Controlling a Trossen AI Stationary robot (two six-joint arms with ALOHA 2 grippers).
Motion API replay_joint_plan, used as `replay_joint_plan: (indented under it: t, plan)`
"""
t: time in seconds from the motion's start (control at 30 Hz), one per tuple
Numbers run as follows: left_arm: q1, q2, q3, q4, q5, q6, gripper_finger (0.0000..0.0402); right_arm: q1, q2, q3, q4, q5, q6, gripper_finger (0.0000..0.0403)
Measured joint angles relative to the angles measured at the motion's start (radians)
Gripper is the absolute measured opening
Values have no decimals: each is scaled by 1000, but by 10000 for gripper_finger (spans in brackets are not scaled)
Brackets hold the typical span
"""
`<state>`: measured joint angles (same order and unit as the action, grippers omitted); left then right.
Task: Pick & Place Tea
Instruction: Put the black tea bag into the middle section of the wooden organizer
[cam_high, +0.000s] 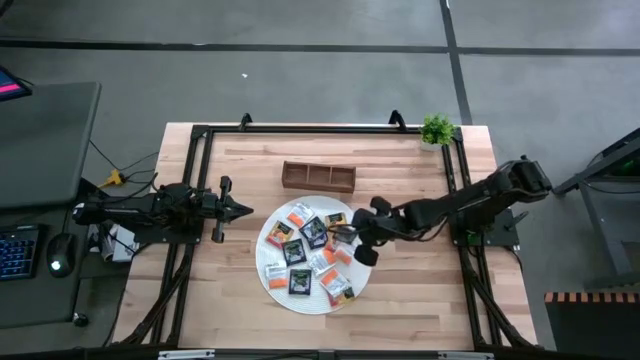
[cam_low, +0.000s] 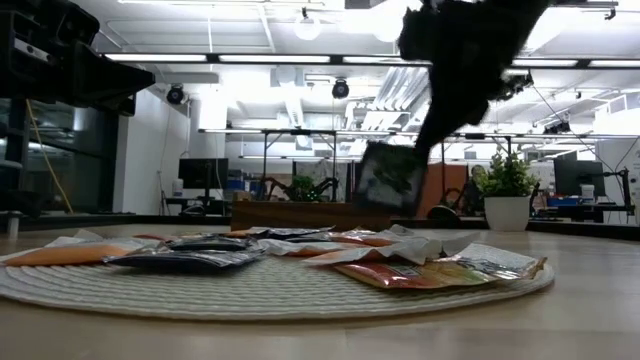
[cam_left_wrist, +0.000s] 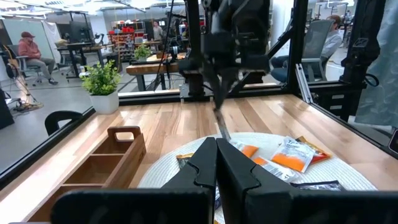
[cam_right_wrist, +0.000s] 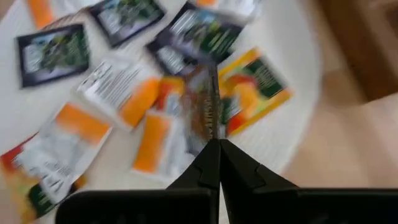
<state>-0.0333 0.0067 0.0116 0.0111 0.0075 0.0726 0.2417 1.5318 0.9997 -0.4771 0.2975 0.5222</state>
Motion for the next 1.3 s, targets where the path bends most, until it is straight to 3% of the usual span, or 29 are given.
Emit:
replay_joint_plan:
  t: [0.53, 1.07, 1.3]
  plan:
    - [0, 0, 0, 0, 0, 0, 0, -235, 57, 253, -200, 11, -359, 0]
    - [0, 0, 0, 0, 0, 0, 0, -431, 303, 502, -190, -46, -674, 0]
    - [0, 0, 0, 0, 0, 0, 0, -466, 355, 538, -152, -46, -773, 0]
